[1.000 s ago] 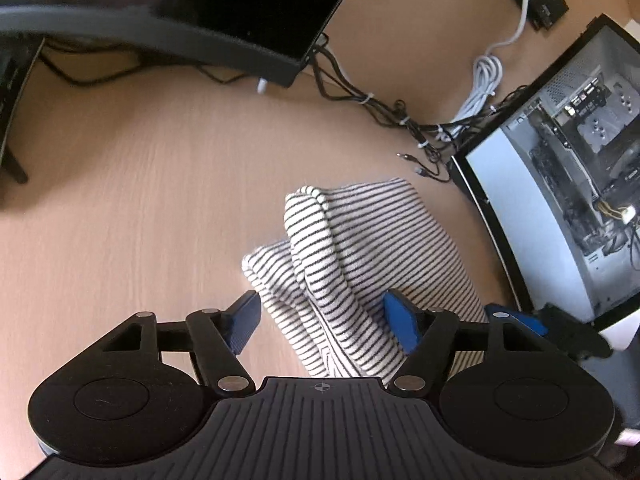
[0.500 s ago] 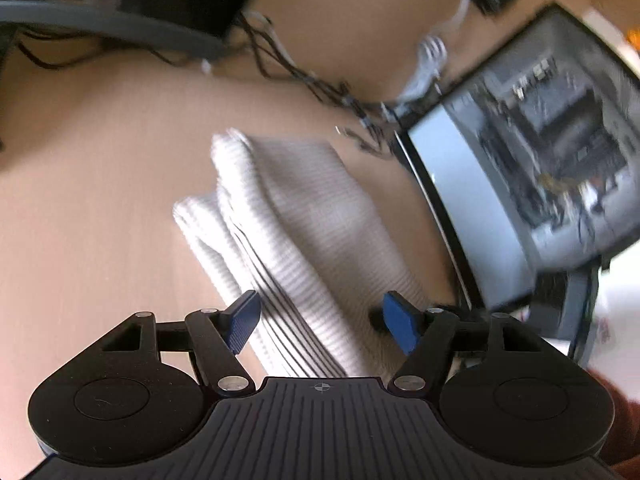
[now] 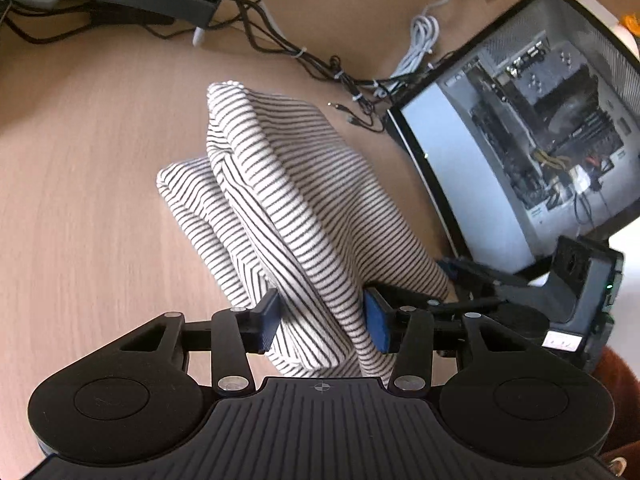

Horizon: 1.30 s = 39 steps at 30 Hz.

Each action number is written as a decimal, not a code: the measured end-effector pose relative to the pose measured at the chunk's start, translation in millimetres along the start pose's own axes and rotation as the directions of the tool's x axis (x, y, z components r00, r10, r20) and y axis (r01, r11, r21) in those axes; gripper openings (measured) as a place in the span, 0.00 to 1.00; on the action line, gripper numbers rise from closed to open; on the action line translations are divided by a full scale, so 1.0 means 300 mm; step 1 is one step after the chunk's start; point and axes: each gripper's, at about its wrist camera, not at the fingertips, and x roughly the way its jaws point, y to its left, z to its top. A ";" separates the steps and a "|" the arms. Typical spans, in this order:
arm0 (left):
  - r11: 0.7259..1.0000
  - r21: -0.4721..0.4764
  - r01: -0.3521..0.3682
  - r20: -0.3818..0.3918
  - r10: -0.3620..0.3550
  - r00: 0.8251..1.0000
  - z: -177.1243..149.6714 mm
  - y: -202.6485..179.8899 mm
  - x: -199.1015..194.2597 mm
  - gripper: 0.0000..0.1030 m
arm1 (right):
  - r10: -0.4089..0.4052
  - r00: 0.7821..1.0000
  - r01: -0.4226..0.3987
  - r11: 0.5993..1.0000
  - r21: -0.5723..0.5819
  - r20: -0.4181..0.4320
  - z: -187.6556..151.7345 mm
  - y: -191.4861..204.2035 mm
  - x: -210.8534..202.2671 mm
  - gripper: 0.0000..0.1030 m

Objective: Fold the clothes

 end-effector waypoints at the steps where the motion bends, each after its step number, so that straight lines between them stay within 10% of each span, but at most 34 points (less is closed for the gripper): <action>1: 1.000 -0.004 0.002 0.001 -0.002 1.000 -0.001 0.003 -0.002 0.47 | -0.012 1.000 0.012 1.000 -0.026 0.007 0.000 0.009 -0.001 0.93; 17: 0.998 0.063 -0.007 0.195 -0.005 0.981 0.165 -0.077 -0.121 0.43 | -0.075 0.991 0.110 0.925 -0.363 0.109 -0.033 0.207 -0.019 1.00; 30: 0.982 0.092 -0.164 0.141 0.150 0.979 0.126 -0.030 -0.009 0.32 | 0.102 0.992 -0.102 0.995 -0.005 0.072 0.210 0.006 -0.052 1.00; 39: 0.968 0.147 -0.204 0.147 0.183 0.972 0.103 -0.039 -0.009 0.32 | 0.230 0.962 -0.193 0.953 0.233 -0.145 0.349 -0.098 0.289 0.94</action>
